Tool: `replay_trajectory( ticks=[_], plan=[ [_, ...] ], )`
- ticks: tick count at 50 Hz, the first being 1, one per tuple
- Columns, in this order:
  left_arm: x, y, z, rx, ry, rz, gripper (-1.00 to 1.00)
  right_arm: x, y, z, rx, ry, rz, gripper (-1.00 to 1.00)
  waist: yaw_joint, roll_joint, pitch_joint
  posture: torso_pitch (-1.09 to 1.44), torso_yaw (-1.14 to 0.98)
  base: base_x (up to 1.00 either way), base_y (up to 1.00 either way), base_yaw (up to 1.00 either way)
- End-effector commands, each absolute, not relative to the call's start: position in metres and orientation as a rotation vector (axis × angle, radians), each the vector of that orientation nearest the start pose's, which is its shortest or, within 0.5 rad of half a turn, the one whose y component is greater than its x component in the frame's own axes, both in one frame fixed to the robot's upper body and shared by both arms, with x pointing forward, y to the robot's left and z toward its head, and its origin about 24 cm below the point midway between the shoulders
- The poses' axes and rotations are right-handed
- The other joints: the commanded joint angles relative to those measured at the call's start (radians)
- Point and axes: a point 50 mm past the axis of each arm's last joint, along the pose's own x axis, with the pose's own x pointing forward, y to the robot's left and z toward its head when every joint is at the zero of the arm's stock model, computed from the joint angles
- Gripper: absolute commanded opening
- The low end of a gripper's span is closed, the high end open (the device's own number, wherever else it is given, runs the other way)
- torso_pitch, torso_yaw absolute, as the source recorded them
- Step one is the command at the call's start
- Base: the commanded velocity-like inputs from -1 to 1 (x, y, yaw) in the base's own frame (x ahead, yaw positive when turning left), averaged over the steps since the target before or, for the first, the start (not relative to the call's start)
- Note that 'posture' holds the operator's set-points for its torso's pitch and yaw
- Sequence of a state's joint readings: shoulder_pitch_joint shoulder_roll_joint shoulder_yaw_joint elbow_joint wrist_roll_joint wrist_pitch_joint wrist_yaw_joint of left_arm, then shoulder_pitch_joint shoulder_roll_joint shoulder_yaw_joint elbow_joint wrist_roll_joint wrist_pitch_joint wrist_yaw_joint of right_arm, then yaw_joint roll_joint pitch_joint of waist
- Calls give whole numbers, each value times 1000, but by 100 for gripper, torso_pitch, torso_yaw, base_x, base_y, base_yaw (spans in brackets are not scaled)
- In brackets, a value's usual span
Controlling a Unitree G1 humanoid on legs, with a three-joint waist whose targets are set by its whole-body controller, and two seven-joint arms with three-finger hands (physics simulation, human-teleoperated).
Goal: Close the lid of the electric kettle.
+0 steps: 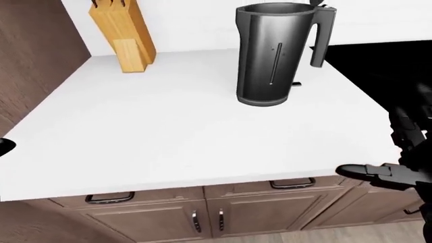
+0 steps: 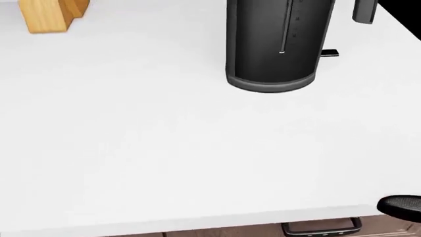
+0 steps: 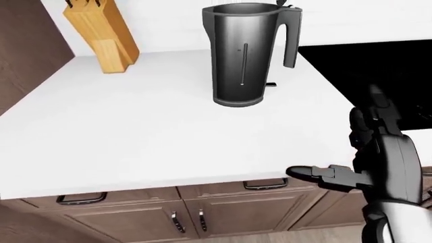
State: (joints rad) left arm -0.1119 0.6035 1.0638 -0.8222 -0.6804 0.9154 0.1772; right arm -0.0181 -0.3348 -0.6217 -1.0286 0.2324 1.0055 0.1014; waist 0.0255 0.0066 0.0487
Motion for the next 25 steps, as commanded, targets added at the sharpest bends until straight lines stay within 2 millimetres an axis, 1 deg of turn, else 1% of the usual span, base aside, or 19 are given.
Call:
replay_trajectory(
  ticks=[1, 2, 3, 4, 5, 6, 7, 8, 9, 10, 12, 13, 14, 15, 17, 18, 19, 22, 25],
  plan=[
    [138, 318, 279, 130, -479, 587, 100, 168, -255, 216, -251, -195, -324, 96, -1, -5, -1, 0, 0, 33, 0, 0],
    [138, 318, 279, 130, -479, 587, 100, 168, -255, 216, -251, -195, -325, 96, 0, -23, -4, 0, 0, 34, 0, 0],
    [139, 318, 278, 131, -477, 587, 100, 168, -255, 217, -251, -196, -324, 96, -5, -56, -17, 0, 0, 32, 0, 0],
    [138, 318, 279, 130, -479, 587, 100, 168, -255, 216, -249, -194, -327, 96, -18, -26, -7, 0, 0, 33, 0, 0],
    [138, 318, 278, 130, -478, 587, 100, 168, -255, 217, -251, -194, -325, 96, -10, -50, 6, 0, 0, 33, 0, 0],
    [139, 318, 278, 130, -477, 588, 100, 168, -255, 217, -251, -194, -325, 96, -22, -48, 8, 0, 0, 33, 0, 0],
    [138, 318, 278, 130, -478, 588, 100, 168, -255, 217, -253, -194, -328, 96, -27, -46, 3, 0, 0, 34, 0, 0],
    [137, 318, 279, 130, -479, 588, 100, 168, -255, 217, -253, -192, -332, 96, -27, -43, 12, 0, 0, 12, 0, 0],
    [138, 318, 278, 130, -477, 588, 100, 168, -254, 216, -255, -196, -330, 96, -29, -38, 7, 0, 0, 0, 0, 0],
    [138, 318, 278, 131, -477, 588, 100, 168, -254, 216, -257, -195, -331, 97, -32, -34, 9, 0, 0, 0, 0, 0],
    [138, 318, 279, 130, -480, 587, 100, 168, -254, 216, -259, -195, -330, 97, -39, -22, 25, 0, 0, 0, 0, 0],
    [139, 318, 278, 131, -477, 588, 100, 168, -255, 216, -259, -196, -331, 96, -43, -11, 25, 0, 0, 0, 0, 0],
    [138, 318, 278, 130, -479, 587, 100, 167, -255, 216, -260, -195, -332, 97, -46, 9, 20, 0, 0, 0, 0, 0],
    [138, 318, 278, 129, -479, 587, 100, 167, -255, 216, -261, -195, -332, 97, -48, 37, 10, 0, 0, 0, 0, 0],
    [139, 318, 278, 130, -478, 585, 100, 167, -255, 216, -260, -195, -332, 96, -50, 15, 13, 0, 0, 0, 0, 0],
    [139, 317, 278, 129, -479, 586, 100, 167, -255, 216, -260, -195, -331, 97, -44, 12, 6, 0, 0, 0, 0, 0],
    [139, 317, 278, 128, -479, 586, 100, 167, -255, 216, -260, -195, -331, 96, -41, 10, 3, 0, 0, 0, 0, 0],
    [138, 317, 279, 126, -480, 586, 100, 167, -255, 215, -260, -195, -330, 96, -38, 0, 1, 0, 0, 0, 0, 0],
    [139, 317, 279, 126, -481, 583, 100, 167, -255, 215, -259, -196, -329, 96, -37, -6, -1, 0, 0, 0, 0, 0]
  ],
)
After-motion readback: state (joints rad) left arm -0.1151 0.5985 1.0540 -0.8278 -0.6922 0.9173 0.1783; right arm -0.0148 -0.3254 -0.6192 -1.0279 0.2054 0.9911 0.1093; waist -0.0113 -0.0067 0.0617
